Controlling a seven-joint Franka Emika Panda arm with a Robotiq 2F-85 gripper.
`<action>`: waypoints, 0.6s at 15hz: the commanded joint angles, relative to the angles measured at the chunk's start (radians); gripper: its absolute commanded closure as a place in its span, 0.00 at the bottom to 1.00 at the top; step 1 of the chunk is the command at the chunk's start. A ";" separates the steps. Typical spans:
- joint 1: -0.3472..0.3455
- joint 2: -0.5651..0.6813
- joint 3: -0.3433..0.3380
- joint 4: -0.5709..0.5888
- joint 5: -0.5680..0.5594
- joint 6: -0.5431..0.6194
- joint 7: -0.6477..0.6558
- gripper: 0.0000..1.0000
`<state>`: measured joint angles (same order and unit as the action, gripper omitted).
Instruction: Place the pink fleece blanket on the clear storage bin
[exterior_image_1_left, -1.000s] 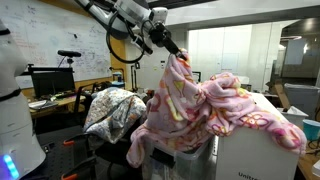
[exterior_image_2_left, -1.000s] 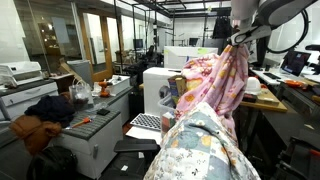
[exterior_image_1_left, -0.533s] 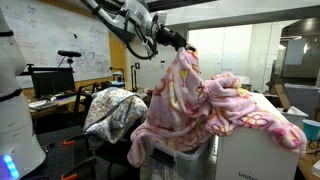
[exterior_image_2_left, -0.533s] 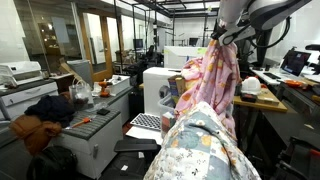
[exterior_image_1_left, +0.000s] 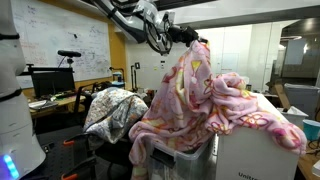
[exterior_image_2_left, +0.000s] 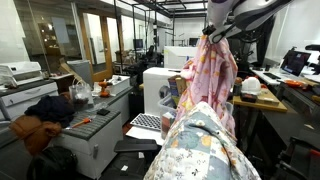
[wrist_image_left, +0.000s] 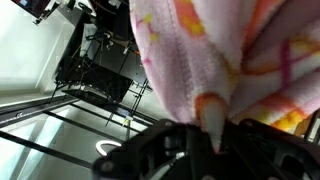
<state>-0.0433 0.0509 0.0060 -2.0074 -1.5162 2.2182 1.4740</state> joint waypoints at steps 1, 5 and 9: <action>0.018 0.047 -0.009 0.103 -0.092 -0.131 0.020 0.99; 0.020 0.084 -0.013 0.159 -0.119 -0.239 0.022 0.99; 0.021 0.128 -0.017 0.215 -0.146 -0.328 0.018 0.99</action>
<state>-0.0336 0.1406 0.0033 -1.8702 -1.6079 1.9720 1.4825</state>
